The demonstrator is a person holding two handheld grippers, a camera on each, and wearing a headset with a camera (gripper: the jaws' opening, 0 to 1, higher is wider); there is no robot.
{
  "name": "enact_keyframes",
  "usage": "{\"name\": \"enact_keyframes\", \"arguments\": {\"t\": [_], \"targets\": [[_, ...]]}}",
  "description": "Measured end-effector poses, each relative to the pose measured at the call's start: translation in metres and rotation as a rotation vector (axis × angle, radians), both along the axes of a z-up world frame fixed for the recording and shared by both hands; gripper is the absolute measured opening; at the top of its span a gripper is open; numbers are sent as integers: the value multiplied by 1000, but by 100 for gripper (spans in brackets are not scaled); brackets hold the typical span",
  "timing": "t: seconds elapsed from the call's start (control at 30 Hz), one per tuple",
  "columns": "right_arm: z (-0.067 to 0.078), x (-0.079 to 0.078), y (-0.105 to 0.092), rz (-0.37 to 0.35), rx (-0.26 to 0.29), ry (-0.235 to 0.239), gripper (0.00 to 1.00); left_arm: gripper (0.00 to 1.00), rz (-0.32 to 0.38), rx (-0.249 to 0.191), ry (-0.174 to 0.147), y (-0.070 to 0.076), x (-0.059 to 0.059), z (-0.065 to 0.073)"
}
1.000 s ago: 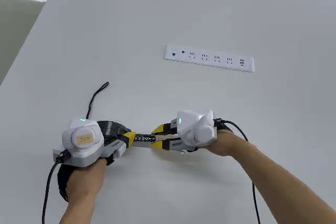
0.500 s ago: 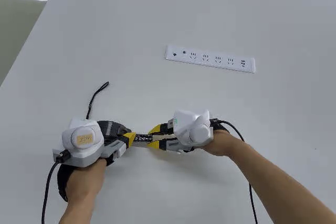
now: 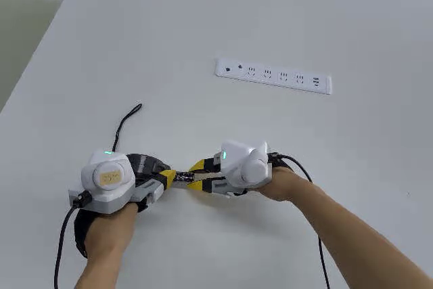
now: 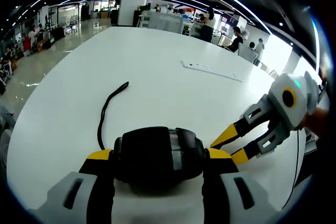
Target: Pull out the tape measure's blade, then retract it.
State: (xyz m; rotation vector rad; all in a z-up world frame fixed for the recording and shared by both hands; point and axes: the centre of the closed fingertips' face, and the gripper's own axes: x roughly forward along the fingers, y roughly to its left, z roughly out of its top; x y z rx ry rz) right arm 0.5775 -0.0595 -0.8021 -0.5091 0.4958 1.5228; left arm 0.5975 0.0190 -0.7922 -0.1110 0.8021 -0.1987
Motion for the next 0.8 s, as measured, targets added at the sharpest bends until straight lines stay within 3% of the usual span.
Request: {"name": "enact_keyframes", "arguments": {"t": [0.8], "targets": [[-1,1,13,11,-1,-9,14,65,1,-5,5,2,0,-1]]}}
